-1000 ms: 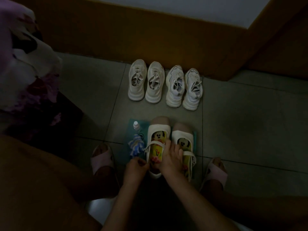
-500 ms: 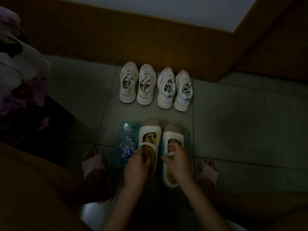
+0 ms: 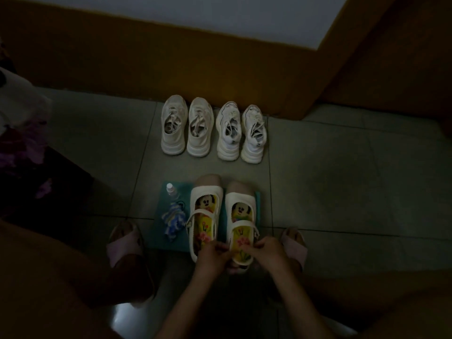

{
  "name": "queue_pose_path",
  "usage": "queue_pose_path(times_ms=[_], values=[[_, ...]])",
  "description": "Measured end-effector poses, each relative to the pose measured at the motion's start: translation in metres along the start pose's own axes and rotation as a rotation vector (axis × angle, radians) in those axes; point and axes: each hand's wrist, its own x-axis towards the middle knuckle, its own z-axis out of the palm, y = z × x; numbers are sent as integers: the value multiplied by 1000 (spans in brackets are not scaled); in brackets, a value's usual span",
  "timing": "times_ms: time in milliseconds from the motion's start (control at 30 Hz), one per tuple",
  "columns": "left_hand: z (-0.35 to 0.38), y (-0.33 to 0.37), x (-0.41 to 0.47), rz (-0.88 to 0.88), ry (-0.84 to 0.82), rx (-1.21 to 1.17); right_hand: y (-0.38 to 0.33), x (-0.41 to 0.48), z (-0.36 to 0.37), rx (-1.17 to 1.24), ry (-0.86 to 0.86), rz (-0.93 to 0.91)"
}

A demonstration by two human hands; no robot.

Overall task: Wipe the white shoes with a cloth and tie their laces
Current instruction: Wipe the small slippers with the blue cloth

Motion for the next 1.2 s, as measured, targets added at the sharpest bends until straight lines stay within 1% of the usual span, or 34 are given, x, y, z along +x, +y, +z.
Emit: queue_pose_path(times_ms=[33,67,167,233,300,367,500,700,767,867,933,1067,1133,1200], values=[[-1,1,2,-38,-38,-104,-1,-2,-3,49,-32,8],[-3,2,3,-52,-59,-153,-2,-3,-7,89,-53,8],[0,1,1,-12,-53,-129,-4,-6,-14,189,-70,-11],[3,-1,-2,76,43,37,-4,-6,-13,254,-60,-18],[6,-4,-2,200,186,298,-1,-6,-7,315,2,-28],[8,-9,0,286,271,482,3,-6,2,286,85,-41],[9,-13,2,307,295,595,9,-5,13,268,188,-79],[9,-15,6,297,298,596,12,1,30,309,315,-102],[9,-13,7,281,288,575,13,1,37,276,369,-109],[9,-12,9,273,286,549,16,4,40,74,481,-128],[9,-11,9,266,281,529,18,6,39,-84,515,-145],[10,-11,10,269,271,504,17,10,39,-186,551,-203],[10,-11,10,272,260,481,16,15,37,-136,573,-196],[10,-12,10,274,250,482,15,22,33,-45,559,-163]])
